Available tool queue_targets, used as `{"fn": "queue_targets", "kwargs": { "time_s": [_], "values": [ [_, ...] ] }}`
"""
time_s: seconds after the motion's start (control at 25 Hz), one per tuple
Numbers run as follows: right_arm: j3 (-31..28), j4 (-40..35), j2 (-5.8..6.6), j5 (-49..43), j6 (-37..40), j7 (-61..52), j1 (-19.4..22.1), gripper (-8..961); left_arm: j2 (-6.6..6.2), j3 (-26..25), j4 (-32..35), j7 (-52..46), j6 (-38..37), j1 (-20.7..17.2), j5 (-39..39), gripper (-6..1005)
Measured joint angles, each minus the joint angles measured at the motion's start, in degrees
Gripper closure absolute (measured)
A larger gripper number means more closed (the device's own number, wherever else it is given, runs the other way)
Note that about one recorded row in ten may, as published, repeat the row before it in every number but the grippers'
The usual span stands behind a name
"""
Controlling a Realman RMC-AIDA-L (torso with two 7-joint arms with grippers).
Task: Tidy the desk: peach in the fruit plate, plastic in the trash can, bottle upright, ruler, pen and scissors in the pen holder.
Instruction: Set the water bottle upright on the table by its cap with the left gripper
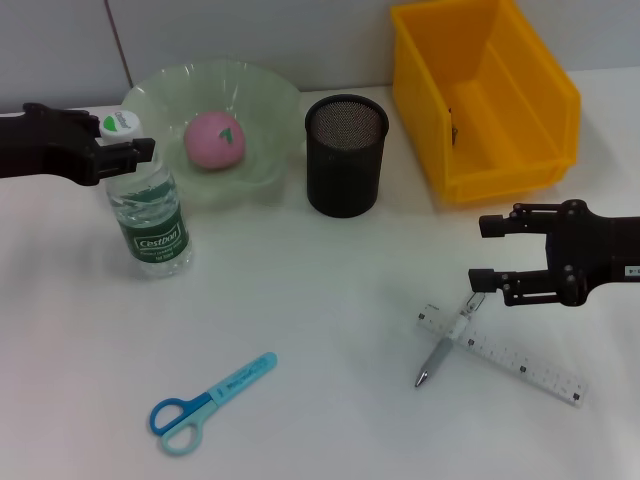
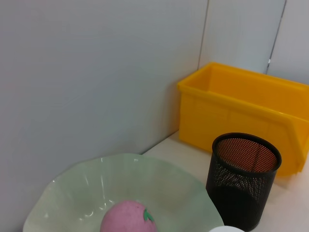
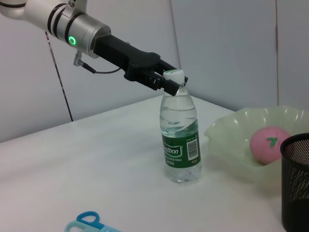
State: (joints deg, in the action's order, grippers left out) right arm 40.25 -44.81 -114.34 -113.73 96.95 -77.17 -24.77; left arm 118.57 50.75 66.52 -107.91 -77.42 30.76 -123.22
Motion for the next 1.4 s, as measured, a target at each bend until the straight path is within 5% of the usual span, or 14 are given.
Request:
{"fn": "queue_targets", "kwargs": {
  "time_s": [1.2, 1.4],
  "values": [
    [0.08, -0.11, 0.20, 0.00, 0.26, -0.48, -0.02, 207, -0.25, 0.90, -1.40, 0.36, 0.13, 0.53, 0.29, 554],
    [0.09, -0.10, 0.20, -0.03, 0.26, -0.50, -0.01, 207, -0.27, 1.34, -1.25, 0.23, 0.00, 0.53, 0.29, 400]
  ]
}}
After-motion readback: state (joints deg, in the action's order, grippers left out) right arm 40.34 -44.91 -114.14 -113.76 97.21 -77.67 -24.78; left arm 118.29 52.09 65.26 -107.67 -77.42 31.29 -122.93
